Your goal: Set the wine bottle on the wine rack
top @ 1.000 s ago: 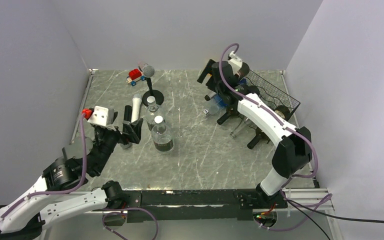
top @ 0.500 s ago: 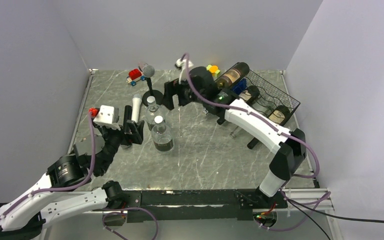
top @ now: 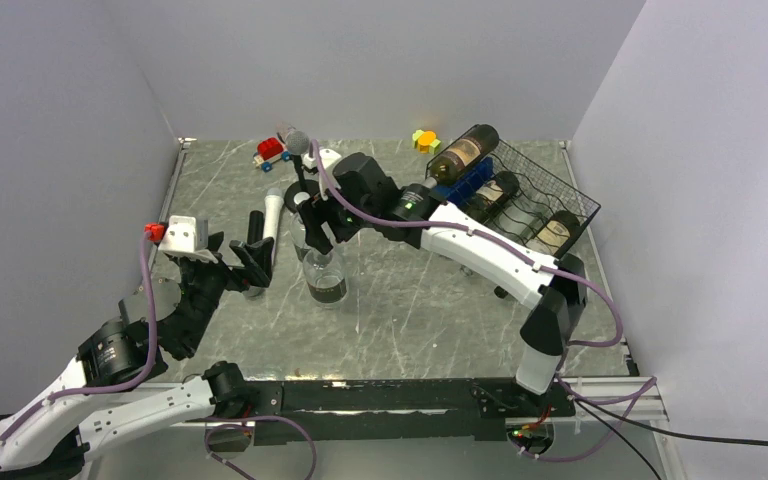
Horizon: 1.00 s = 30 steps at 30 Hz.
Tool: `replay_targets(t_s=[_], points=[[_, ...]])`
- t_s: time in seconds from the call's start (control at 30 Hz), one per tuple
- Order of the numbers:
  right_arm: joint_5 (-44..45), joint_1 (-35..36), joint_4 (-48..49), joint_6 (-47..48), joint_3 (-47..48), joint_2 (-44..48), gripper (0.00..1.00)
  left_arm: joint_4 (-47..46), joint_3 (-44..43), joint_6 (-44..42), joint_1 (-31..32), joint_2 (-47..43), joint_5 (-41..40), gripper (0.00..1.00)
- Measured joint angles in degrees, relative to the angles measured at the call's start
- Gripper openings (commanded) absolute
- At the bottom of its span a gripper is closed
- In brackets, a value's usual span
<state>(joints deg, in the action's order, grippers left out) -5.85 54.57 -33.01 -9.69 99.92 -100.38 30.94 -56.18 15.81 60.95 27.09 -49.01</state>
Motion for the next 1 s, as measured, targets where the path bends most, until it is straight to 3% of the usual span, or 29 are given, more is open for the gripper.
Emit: replay_targets(t_s=[0.3,0.57,0.67,0.87,1.0], points=[[4.44,3.74,-7.96,0.85,8.24,-7.65,0.65,-0.04,0.15,0.2,0.0,0.02,0.02,0.99],[5.62,4.46,-12.09,0.74,9.9,-11.13,0.53,0.0,1.36,0.61,0.0,-0.24,0.02,0.99],[5.95,4.39,-13.55,0.48,11.54,-12.52,0.4,0.0,1.88,0.98,0.0,-0.63,0.02,0.99],[8.28,4.13,-15.02,0.39,13.29,-13.42,0.02,-0.04,2.38,1.57,0.0,-0.76,0.07,0.99],[8.31,3.78,-15.04,-0.2,13.29,-13.42,0.0,0.04,2.6,2.69,0.0,-0.76,0.15,0.99]])
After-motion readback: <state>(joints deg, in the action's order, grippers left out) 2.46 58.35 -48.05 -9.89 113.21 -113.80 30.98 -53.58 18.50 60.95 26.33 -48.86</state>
